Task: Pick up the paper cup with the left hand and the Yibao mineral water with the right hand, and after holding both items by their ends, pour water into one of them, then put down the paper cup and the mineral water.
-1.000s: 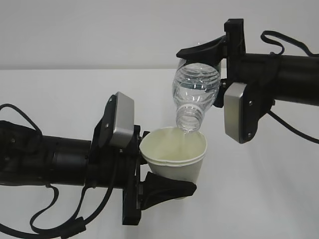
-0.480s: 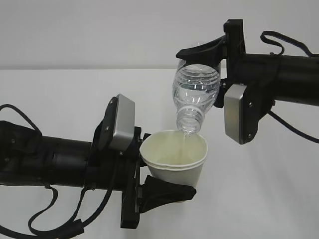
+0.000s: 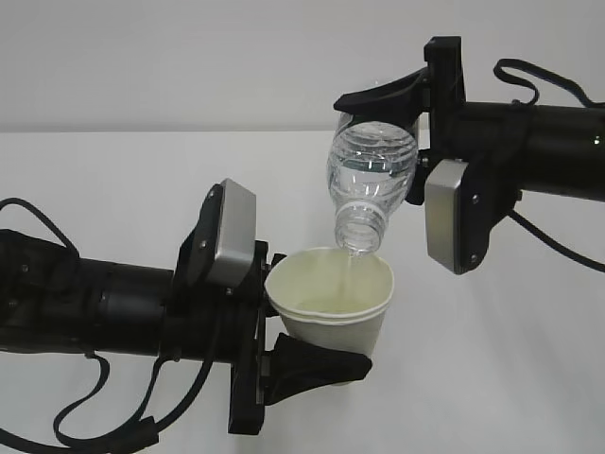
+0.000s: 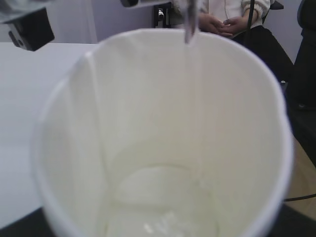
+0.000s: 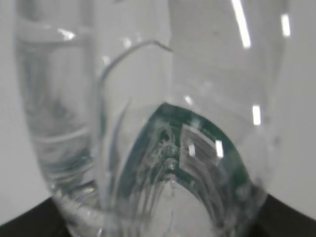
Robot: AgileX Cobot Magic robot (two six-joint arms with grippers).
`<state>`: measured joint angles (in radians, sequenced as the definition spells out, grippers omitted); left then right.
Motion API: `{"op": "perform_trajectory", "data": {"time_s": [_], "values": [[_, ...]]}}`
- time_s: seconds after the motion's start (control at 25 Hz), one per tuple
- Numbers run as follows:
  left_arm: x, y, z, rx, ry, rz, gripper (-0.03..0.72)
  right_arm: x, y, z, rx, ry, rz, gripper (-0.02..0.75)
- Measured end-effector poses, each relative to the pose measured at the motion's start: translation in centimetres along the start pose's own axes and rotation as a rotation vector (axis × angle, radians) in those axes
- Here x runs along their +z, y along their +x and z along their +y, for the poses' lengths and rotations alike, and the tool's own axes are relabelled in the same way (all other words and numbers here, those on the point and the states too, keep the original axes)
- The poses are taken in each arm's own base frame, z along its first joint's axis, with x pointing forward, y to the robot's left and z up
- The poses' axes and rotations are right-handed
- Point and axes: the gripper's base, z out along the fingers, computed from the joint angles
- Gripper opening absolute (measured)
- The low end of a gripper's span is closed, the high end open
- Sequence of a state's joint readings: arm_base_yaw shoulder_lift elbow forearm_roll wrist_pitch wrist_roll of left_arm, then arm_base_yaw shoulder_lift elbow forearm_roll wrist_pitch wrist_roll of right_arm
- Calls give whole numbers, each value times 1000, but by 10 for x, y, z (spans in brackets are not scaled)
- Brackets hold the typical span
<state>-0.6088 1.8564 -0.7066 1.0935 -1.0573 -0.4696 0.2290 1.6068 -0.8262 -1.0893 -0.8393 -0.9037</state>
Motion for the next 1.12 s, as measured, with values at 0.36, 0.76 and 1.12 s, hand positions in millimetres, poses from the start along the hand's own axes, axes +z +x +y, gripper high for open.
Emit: {"op": "perform_trajectory", "data": {"time_s": [0.36, 0.76, 1.12], "values": [[0, 0, -1, 4, 6, 3, 429, 0, 0, 0, 0, 0, 0, 444], [0, 0, -1, 6, 10, 3, 429, 0, 0, 0, 0, 1, -1, 444], [0, 0, -1, 6, 10, 3, 429, 0, 0, 0, 0, 1, -1, 444]]}}
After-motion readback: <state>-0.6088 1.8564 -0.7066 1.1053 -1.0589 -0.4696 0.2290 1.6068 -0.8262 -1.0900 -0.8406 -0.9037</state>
